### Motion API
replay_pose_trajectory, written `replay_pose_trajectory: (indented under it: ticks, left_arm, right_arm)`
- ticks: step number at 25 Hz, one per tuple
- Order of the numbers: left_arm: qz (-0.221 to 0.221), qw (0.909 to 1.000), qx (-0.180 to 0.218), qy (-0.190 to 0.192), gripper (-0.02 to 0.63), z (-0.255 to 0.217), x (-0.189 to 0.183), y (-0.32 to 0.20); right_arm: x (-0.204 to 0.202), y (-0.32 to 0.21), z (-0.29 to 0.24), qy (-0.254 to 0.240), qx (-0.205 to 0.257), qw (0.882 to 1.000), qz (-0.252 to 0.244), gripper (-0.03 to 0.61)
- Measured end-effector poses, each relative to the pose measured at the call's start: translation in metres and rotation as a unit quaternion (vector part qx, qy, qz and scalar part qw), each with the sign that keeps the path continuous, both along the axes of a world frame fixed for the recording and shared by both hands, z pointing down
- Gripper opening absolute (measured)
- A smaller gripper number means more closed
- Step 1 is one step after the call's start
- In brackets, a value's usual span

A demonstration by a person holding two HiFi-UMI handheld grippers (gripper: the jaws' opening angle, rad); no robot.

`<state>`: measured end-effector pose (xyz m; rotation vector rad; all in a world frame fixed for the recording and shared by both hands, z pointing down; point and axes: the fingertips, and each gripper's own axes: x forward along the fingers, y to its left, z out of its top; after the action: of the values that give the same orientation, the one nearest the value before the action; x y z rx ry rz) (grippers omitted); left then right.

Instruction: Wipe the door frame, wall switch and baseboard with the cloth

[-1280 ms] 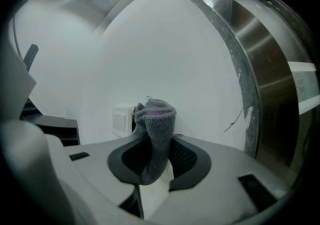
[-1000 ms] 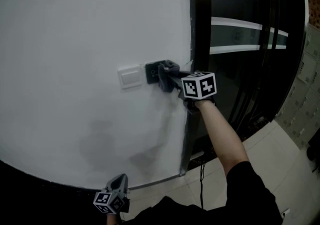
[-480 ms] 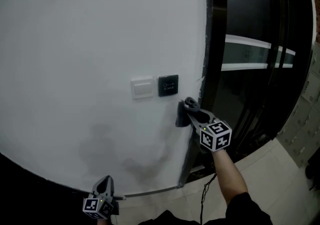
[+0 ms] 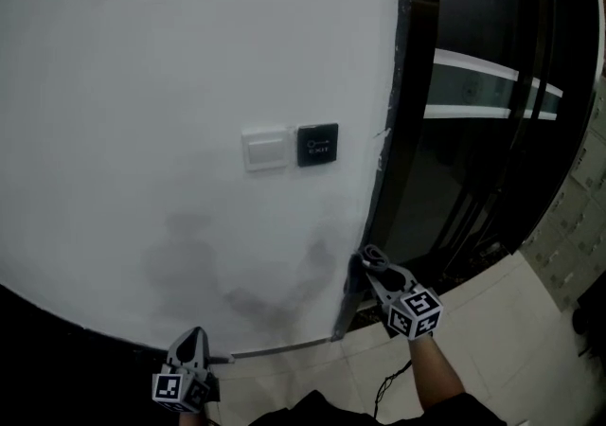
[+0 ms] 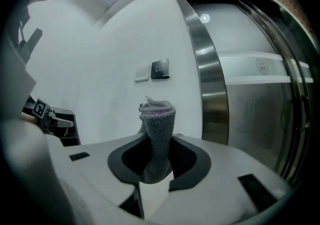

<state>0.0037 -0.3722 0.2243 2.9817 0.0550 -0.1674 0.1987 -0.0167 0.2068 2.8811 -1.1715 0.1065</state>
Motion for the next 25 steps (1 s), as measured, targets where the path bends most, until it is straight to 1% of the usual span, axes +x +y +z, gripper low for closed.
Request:
replay_pose_trajectory:
  ticks: [3, 6, 11, 15, 20, 23, 24, 25]
  left_arm:
    - [0.005, 0.9999, 0.002, 0.013, 0.000, -0.007, -0.004, 0.003]
    - [0.003, 0.9999, 0.002, 0.012, 0.000, -0.007, -0.003, 0.003]
    - [-0.017, 0.9995, -0.018, 0.018, 0.000, -0.005, -0.008, -0.002]
    - [-0.026, 0.9995, -0.015, 0.005, 0.000, 0.001, -0.008, 0.002]
    - [-0.066, 0.9978, -0.010, -0.006, 0.000, 0.001, -0.019, -0.002]
    - [-0.076, 0.9971, -0.005, -0.007, 0.000, 0.018, -0.015, 0.006]
    - [-0.074, 0.9972, -0.003, -0.014, 0.000, 0.025, -0.018, 0.008]
    - [-0.072, 0.9971, 0.001, -0.026, 0.000, 0.031, -0.025, 0.009]
  right_arm:
    - [-0.006, 0.001, 0.005, -0.007, 0.002, 1.000, 0.000, 0.091]
    - [-0.004, 0.002, 0.004, -0.004, 0.003, 1.000, -0.001, 0.091]
    - [0.002, 0.000, 0.003, -0.007, 0.004, 1.000, -0.007, 0.091]
    - [0.007, -0.001, 0.005, -0.007, 0.003, 1.000, -0.018, 0.091]
    - [0.018, -0.009, 0.016, 0.008, -0.022, 0.998, -0.056, 0.091]
    - [0.030, -0.008, 0.029, 0.015, -0.030, 0.997, -0.075, 0.091]
    - [0.031, -0.011, 0.039, 0.008, -0.029, 0.996, -0.078, 0.091]
    - [0.026, -0.017, 0.053, -0.010, -0.028, 0.996, -0.080, 0.091]
